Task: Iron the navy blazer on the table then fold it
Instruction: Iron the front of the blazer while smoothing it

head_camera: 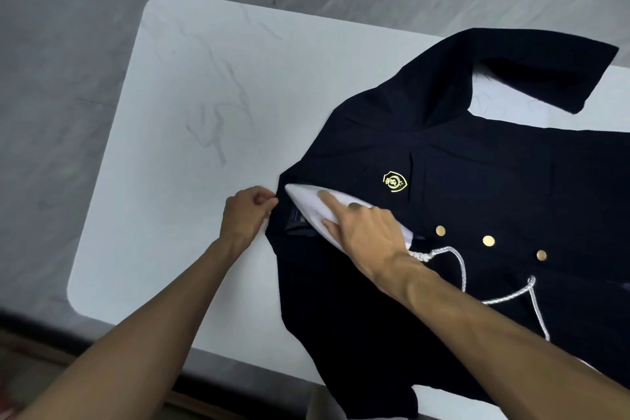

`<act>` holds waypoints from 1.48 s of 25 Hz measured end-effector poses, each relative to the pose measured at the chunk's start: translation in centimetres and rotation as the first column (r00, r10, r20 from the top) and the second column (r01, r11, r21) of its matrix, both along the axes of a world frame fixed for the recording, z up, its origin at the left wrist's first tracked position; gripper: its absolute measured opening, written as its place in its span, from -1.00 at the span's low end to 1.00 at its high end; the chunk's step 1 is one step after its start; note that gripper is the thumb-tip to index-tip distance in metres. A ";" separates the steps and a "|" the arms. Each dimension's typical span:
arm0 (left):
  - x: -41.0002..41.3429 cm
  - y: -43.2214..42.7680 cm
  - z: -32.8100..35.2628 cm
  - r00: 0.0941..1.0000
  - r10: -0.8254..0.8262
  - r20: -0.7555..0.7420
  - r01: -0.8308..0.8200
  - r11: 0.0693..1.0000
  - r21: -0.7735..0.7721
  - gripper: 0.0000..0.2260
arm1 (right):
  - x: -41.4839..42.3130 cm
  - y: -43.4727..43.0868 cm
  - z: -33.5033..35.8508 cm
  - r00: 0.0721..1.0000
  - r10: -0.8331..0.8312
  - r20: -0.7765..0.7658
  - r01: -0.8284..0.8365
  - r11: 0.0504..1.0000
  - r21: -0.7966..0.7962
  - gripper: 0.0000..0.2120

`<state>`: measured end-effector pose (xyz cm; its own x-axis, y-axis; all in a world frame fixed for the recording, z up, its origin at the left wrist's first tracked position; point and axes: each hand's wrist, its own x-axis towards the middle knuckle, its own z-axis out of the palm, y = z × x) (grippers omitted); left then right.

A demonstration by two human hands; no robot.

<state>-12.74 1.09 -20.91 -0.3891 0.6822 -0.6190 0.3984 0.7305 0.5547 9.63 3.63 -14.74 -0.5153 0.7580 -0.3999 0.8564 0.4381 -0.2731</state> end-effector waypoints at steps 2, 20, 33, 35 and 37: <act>-0.9 -1.4 0.1 0.997 0.039 0.062 -0.036 0.998 -0.059 -0.92 | -1.5 -1.0 -0.4 0.995 0.099 0.028 -0.099 0.995 0.000 -0.55; -1.0 -6.4 0.2 0.878 0.356 0.320 -0.288 0.927 -0.240 -0.78 | -2.1 -3.6 -1.5 0.987 0.147 0.057 -0.154 0.978 0.144 -0.58; -0.1 -4.8 0.6 0.925 0.330 0.186 -0.262 0.912 -0.317 -0.79 | -0.6 -0.5 0.0 1.000 -0.014 0.006 0.014 0.999 0.050 -0.56; -0.2 -4.3 0.6 0.947 0.264 0.183 -0.189 0.919 -0.347 -0.85 | -1.3 0.5 -0.3 0.995 -0.097 0.010 0.096 0.992 0.078 -0.59; -0.2 -3.4 0.8 0.966 0.206 0.158 -0.138 0.923 -0.360 -0.89 | -2.3 0.5 -1.0 0.996 -0.084 0.027 0.082 0.994 0.073 -0.59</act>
